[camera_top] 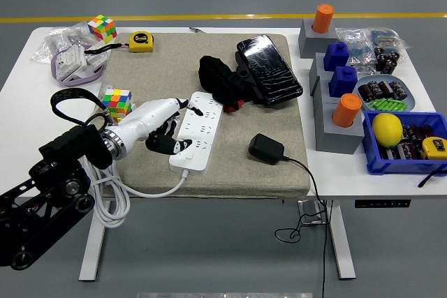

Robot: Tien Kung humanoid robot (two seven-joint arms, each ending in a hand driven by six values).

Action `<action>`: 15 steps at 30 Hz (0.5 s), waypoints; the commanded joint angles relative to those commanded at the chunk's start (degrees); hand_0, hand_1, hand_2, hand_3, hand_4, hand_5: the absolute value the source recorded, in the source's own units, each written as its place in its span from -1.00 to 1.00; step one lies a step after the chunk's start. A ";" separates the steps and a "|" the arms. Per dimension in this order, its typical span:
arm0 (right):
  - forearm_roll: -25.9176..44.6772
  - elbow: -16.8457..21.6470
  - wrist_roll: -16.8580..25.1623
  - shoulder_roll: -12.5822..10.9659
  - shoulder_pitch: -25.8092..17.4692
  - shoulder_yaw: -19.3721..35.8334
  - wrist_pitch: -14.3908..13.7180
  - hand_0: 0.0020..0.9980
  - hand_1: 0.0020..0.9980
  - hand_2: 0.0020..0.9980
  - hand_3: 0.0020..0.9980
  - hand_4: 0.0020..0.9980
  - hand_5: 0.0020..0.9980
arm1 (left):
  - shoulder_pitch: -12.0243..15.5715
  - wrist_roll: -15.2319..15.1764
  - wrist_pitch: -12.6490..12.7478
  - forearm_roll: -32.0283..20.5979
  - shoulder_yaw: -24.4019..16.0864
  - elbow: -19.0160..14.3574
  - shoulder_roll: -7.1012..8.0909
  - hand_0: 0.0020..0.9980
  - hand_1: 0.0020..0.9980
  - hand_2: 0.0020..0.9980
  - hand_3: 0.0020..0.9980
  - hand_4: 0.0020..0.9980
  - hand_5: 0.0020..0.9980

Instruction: Pull the plug out and thorw away

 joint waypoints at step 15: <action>-0.06 -0.13 -0.04 0.37 0.01 0.09 0.14 0.13 0.30 0.34 0.14 0.94 -0.02 | 0.24 -5.48 3.71 2.07 -5.33 7.28 -2.45 0.90 1.00 1.00 1.00 1.00 0.58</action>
